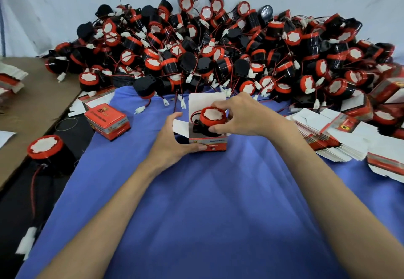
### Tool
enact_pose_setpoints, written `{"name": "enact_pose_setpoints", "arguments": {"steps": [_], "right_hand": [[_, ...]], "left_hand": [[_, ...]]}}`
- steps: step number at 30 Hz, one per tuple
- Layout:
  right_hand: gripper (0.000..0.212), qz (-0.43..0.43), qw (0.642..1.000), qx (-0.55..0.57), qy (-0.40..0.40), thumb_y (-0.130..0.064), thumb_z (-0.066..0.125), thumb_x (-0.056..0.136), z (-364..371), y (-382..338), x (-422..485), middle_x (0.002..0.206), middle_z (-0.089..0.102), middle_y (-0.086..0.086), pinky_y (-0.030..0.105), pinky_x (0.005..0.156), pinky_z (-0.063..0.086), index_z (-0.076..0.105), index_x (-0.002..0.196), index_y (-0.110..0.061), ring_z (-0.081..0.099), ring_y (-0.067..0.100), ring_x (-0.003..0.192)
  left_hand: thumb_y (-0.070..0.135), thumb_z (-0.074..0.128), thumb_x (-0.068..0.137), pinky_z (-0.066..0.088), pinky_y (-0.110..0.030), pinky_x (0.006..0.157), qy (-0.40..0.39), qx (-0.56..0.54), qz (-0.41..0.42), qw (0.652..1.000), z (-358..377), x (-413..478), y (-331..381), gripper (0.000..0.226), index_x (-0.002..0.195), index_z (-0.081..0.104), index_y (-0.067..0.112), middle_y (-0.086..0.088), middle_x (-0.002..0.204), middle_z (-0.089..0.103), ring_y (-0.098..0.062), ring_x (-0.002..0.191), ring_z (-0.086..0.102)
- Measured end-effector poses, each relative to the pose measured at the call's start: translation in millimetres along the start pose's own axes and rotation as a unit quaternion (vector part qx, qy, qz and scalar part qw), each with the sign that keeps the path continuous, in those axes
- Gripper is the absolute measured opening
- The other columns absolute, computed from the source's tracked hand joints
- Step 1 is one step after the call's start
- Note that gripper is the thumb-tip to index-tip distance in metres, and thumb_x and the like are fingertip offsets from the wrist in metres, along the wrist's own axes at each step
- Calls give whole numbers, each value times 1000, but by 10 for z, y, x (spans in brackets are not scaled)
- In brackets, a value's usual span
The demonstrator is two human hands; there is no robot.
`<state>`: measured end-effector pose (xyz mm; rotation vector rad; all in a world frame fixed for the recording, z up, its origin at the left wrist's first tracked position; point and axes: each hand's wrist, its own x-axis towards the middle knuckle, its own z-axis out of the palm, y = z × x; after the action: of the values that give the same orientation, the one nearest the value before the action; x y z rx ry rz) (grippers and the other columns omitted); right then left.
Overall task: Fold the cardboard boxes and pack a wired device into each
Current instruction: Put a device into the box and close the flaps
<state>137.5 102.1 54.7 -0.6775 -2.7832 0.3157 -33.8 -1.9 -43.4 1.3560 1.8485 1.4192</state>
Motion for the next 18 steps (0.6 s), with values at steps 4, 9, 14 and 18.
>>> {"name": "enact_pose_setpoints", "arguments": {"steps": [4, 9, 14, 18], "right_hand": [[53, 17, 996, -80, -35, -39, 69, 83, 60, -29, 6, 84, 53, 3, 42, 79, 46, 56, 122, -6, 49, 26, 86], [33, 32, 993, -87, -75, -32, 62, 91, 179, -137, 26, 117, 40, 8, 41, 79, 43, 55, 110, -6, 49, 30, 94], [22, 42, 991, -103, -80, -29, 60, 90, 159, -216, 14, 93, 41, 5, 36, 68, 41, 53, 87, -8, 50, 31, 87], [30, 68, 989, -111, -68, -36, 59, 89, 118, -233, -7, 70, 39, -3, 31, 58, 31, 46, 70, -17, 46, 26, 78]], "left_hand": [[37, 90, 54, 42, -10, 83, 4, 6, 4, 1000, -12, -11, 9, 95, 132, 37, 28, 8, 129, 49, -10, 116, 49], [33, 91, 56, 46, -19, 88, 8, 18, 8, 1000, -7, -22, 11, 94, 133, 38, 26, 11, 121, 51, -11, 112, 52], [48, 86, 47, 45, -29, 93, 3, 30, 10, 999, -19, -41, 28, 106, 138, 37, 23, 8, 125, 49, -15, 116, 50], [55, 86, 44, 43, -30, 96, -2, 38, 10, 999, -8, -43, 37, 113, 140, 35, 22, 10, 128, 46, -16, 122, 47]]}}
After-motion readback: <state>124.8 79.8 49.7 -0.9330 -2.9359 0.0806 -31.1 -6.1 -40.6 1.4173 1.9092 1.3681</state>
